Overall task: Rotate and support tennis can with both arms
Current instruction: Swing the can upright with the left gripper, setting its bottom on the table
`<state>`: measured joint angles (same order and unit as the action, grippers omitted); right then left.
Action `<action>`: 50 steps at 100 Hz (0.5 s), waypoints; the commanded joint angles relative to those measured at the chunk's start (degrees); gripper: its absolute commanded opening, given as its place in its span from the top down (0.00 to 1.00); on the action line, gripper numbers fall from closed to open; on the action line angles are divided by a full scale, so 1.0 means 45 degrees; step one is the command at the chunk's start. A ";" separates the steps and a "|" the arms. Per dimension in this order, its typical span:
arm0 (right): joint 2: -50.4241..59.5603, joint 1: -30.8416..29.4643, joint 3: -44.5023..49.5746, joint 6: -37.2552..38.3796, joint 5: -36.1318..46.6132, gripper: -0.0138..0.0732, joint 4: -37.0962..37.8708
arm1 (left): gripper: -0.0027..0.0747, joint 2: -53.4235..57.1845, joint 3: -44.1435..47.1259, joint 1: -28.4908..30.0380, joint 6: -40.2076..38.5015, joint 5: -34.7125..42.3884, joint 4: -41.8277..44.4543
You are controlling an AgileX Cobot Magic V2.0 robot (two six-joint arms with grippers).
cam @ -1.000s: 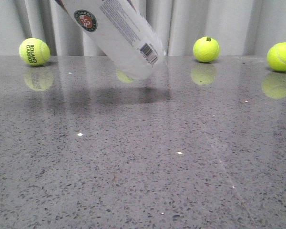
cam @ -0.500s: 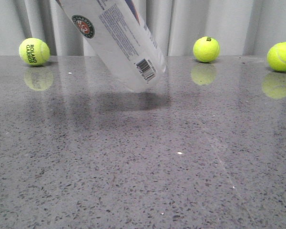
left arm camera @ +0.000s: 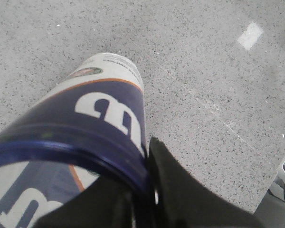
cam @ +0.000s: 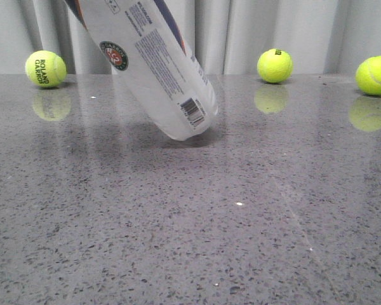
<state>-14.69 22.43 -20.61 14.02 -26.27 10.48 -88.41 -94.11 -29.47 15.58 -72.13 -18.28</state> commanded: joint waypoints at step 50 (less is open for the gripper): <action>-0.0071 -0.0068 -0.0336 -0.0042 0.0908 0.79 0.0249 | 0.47 0.0242 -0.1038 -0.0133 0.0138 -0.0140 -0.0553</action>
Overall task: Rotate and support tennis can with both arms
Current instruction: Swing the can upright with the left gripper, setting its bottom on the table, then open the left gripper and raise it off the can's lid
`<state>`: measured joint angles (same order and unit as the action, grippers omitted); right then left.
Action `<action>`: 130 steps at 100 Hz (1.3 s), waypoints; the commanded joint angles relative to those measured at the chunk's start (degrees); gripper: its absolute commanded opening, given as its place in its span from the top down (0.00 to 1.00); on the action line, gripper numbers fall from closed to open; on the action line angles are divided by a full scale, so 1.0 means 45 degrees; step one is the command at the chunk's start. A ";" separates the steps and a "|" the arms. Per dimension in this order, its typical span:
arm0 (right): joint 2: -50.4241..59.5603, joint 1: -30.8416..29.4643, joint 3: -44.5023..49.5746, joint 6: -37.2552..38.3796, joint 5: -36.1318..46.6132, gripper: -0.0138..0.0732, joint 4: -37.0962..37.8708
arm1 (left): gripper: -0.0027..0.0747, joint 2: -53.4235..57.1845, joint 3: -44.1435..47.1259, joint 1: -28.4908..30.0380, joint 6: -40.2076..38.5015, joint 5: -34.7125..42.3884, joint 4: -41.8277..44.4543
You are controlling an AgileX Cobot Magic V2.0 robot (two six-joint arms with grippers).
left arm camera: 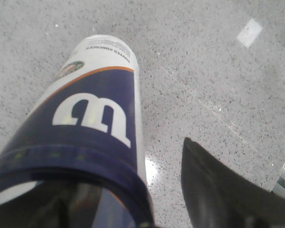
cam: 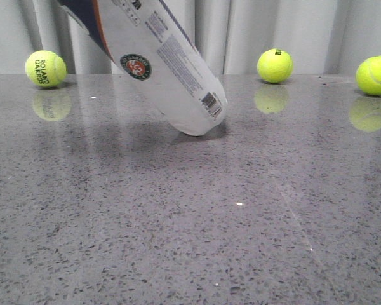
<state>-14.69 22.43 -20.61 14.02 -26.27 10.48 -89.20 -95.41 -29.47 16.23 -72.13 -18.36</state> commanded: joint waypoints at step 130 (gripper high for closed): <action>-0.0071 -0.0068 -0.0336 -0.0042 0.0962 0.79 0.0249 | 0.47 -0.2678 -0.5793 -0.1142 -0.0008 0.0433 -0.2186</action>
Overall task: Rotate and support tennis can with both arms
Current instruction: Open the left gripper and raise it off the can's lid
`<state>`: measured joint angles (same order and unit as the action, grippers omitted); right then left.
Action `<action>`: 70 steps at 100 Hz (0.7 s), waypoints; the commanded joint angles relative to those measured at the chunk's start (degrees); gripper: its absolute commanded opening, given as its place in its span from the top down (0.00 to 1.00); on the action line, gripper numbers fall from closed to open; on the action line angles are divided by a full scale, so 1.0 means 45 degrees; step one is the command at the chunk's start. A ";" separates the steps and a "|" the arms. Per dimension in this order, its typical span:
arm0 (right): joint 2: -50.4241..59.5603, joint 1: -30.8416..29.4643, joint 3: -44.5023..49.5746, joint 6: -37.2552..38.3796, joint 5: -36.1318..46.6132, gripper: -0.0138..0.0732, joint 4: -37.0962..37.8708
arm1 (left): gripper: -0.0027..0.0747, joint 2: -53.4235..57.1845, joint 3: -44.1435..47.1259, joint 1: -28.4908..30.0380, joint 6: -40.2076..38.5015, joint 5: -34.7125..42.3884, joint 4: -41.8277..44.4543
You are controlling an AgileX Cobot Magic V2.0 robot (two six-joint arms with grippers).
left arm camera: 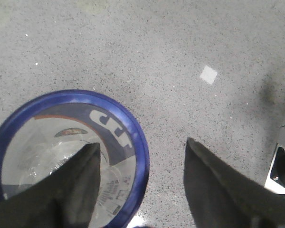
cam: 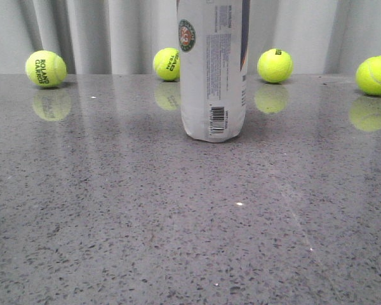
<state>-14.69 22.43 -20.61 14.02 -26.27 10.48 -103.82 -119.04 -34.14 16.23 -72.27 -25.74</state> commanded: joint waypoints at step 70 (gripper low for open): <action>-0.0071 -0.0068 -0.0336 -0.0042 0.0898 0.79 0.0249 | 0.99 0.1827 -0.0343 -0.0105 -0.0008 0.1579 -0.0550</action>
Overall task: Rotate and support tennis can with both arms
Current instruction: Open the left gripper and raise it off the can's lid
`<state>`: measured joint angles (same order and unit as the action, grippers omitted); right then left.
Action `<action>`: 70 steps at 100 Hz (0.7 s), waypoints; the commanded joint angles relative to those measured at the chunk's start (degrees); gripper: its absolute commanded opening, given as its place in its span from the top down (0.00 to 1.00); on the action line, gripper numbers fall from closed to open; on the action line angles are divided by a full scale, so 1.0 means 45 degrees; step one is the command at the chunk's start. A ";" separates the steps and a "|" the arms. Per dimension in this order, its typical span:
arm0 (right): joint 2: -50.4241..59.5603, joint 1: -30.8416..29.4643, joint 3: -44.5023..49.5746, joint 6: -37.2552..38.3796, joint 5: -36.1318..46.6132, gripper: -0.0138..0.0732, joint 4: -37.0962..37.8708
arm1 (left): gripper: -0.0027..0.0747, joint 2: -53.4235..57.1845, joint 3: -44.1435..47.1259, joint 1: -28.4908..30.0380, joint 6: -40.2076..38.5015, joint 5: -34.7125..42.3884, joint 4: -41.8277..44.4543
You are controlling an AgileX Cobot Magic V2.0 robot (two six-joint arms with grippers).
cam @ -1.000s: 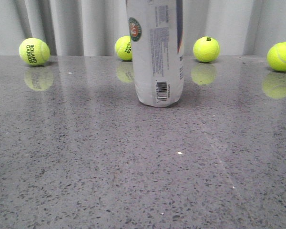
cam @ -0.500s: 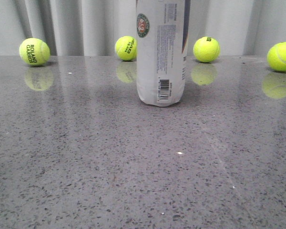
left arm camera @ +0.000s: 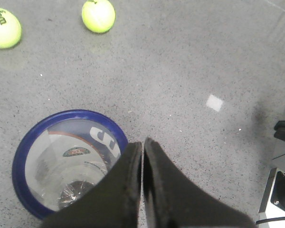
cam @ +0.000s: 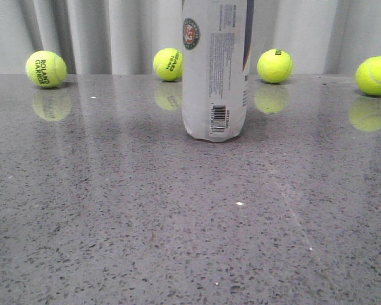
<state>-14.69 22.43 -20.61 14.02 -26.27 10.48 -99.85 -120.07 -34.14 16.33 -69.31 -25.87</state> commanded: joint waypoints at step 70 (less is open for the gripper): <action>-0.0071 -0.0068 -0.0336 -0.0042 0.0898 0.79 0.0249 | 0.99 0.4910 0.6070 -0.0105 0.0001 0.4721 0.0295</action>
<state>-14.69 22.43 -20.61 14.02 -26.27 10.48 -81.45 -94.52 -34.14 16.33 -53.29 -24.08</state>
